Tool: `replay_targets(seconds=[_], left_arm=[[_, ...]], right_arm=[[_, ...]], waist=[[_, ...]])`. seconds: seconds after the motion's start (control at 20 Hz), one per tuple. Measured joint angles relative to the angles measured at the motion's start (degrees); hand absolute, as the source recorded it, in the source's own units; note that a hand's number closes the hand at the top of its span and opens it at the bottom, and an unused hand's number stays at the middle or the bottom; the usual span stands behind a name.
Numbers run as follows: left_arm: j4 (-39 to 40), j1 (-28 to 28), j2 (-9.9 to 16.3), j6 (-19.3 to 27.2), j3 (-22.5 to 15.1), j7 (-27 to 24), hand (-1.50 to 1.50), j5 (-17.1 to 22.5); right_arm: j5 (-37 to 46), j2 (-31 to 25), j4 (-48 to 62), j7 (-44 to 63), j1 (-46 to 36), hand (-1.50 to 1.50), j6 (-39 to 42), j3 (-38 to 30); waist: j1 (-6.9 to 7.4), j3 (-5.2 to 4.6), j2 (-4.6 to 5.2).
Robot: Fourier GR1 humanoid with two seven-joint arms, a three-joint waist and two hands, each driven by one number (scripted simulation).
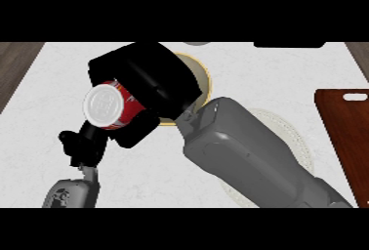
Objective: Pick the can from the placemat and place it in the bowl
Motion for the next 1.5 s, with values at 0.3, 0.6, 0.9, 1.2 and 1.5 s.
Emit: replay_targets(seconds=[0.3,0.6,0.9,1.2,1.5], left_arm=[[0.2,-0.2,-0.6,0.5,-0.4,0.1,0.0,-0.5],[0.1,-0.8,-0.3,-0.4,-0.3,0.7,0.0,0.1],[-0.4,-0.6,0.1,-1.1,-0.3,0.2,0.0,0.3],[0.8,-2.2,-0.4,-0.6,-0.6,0.0,0.0,-0.4],[1.2,-2.3,-0.8,0.0,-0.4,0.0,0.0,-0.5]], right_arm=[[3.9,0.7,17.3,-10.9,-2.7,1.5,-5.0,-3.4],[5.2,1.1,34.3,-20.4,-5.2,1.5,-11.8,-4.4],[1.2,1.1,46.8,-26.5,-7.0,-1.5,-7.6,-6.4],[-3.7,1.2,54.3,-35.2,-8.8,-1.5,-1.5,-9.1],[-10.0,1.1,56.1,-42.9,-9.9,-1.5,-0.3,-15.3]], waist=[[0.26,0.01,0.1],[1.06,0.01,0.34],[1.84,0.01,0.6],[2.22,0.03,0.83],[1.74,0.05,0.63]])
